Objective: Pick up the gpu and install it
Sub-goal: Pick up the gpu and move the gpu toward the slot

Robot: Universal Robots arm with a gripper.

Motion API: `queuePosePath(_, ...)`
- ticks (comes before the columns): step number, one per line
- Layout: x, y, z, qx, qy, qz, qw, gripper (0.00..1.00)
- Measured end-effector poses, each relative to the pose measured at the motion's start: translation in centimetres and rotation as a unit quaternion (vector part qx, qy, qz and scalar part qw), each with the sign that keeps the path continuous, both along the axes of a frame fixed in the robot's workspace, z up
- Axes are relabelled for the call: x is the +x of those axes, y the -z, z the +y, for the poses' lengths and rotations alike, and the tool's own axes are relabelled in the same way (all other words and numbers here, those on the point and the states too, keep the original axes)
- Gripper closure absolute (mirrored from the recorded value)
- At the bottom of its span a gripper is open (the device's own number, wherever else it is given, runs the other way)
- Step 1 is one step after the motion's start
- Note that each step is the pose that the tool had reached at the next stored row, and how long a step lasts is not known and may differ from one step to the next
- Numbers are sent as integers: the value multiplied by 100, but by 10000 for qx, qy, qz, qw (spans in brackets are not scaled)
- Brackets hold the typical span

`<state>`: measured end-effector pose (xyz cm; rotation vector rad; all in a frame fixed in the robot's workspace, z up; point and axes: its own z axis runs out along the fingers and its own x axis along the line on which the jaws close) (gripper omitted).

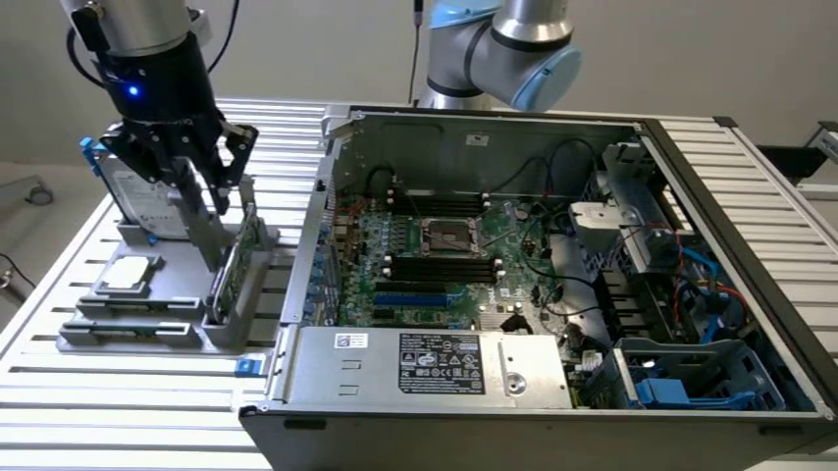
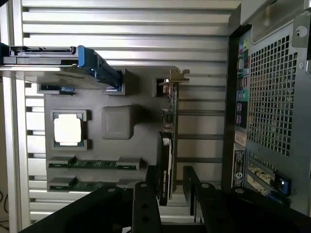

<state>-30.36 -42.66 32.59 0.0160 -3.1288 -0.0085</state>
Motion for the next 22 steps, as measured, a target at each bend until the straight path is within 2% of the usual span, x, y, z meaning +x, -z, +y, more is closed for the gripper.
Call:
queuePosePath(7,-8,127,-32,0,0,0,10000,64)
queuePosePath(22,-10,400,-38,0,0,1,10000,64)
